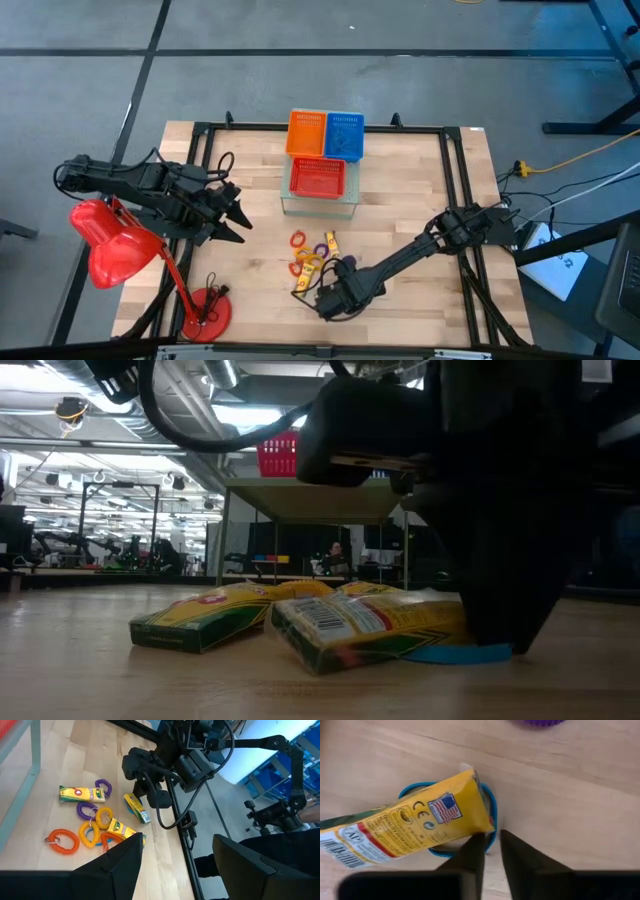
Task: Pick & Place Office Desk Supplies
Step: Put the blue rubber band into the blue bin
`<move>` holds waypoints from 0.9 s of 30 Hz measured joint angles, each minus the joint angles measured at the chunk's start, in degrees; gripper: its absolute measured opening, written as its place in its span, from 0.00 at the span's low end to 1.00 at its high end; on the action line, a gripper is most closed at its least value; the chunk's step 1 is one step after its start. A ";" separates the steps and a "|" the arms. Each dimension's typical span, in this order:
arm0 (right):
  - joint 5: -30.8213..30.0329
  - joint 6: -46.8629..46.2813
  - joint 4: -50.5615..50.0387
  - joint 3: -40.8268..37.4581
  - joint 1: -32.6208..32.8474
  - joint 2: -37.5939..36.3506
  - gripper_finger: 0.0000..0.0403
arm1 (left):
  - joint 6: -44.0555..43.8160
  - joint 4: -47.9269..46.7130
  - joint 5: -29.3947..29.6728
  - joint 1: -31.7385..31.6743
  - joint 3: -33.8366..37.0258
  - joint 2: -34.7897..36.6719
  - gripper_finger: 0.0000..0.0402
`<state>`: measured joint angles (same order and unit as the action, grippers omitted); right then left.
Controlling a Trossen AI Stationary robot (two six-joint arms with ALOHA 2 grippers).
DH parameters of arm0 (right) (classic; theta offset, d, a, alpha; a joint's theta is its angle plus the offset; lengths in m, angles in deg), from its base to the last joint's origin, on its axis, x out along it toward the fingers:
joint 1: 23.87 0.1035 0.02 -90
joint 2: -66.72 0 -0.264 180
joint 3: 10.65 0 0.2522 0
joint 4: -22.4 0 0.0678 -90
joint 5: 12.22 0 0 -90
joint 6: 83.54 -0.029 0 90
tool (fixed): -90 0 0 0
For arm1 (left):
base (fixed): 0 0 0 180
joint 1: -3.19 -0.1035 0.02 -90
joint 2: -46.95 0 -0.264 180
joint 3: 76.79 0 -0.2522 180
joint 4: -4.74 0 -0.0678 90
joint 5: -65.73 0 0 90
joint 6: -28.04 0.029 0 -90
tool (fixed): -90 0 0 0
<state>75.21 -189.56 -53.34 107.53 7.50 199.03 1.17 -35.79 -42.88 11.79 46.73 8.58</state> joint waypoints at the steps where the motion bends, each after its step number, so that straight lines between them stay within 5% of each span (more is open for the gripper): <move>1: -0.55 0.00 -0.07 0.00 0.02 0.00 0.08 | -0.23 0.00 0.00 -0.01 0.01 0.00 0.60; 10: -5.15 -1.71 -9.59 -0.25 0.01 -2.68 0.01 | -1.06 0.00 -0.04 -0.02 0.02 0.00 0.60; 18: -18.51 -9.69 -25.24 5.42 0.21 -9.72 0.00 | -0.99 -0.01 0.05 -0.02 0.02 0.02 0.60; 27: -31.19 -3.59 -28.01 15.09 -4.05 -10.32 0.00 | -1.22 -0.02 0.70 -0.02 0.01 0.00 0.60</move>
<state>44.02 -193.15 -81.35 122.63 3.45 188.71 -0.05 -35.81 -42.18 11.78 46.74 8.58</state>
